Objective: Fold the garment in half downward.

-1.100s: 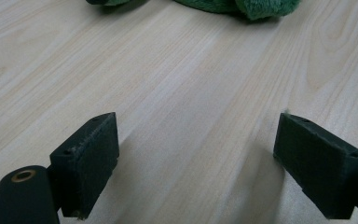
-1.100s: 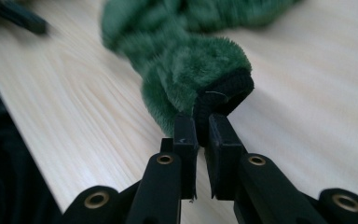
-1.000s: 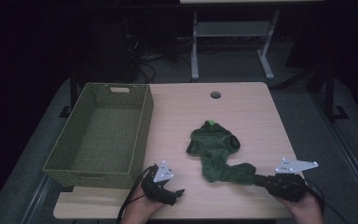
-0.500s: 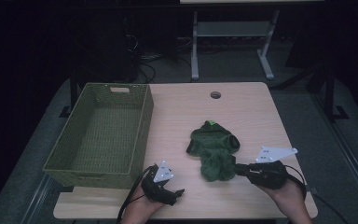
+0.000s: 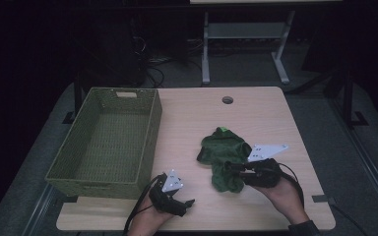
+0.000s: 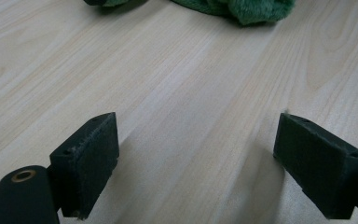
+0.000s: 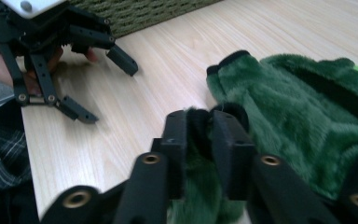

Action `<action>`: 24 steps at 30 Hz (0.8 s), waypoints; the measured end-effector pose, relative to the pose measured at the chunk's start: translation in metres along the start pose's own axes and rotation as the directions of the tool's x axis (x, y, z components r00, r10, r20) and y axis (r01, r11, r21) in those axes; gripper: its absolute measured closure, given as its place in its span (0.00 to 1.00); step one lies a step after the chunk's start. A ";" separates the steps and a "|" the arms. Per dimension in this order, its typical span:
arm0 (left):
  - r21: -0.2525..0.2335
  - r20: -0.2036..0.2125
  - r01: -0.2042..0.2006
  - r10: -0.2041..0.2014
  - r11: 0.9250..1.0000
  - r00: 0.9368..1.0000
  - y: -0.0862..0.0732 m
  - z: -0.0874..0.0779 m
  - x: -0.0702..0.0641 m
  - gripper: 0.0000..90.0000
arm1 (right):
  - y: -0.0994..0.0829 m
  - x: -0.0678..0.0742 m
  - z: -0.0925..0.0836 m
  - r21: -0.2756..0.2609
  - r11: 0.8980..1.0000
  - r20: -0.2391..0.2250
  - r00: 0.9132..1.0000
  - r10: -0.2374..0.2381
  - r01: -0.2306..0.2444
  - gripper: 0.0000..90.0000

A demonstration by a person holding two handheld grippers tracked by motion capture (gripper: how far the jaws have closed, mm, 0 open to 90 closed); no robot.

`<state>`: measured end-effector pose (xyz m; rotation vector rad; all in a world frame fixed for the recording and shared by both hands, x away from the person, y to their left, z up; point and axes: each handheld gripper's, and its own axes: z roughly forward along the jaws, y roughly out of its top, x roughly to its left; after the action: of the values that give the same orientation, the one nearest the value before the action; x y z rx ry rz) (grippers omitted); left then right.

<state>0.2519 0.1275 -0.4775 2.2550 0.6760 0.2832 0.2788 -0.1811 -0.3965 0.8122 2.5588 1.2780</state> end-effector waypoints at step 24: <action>0.001 0.002 -0.001 0.001 1.000 1.000 0.000 0.000 0.000 0.15 | -0.003 -0.010 -0.022 -0.092 0.995 -0.016 0.999 0.036 -0.038 0.86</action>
<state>0.2521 0.1273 -0.4773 2.2562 0.6745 0.2805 0.2773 -0.2029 -0.3865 0.8385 2.4861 1.4062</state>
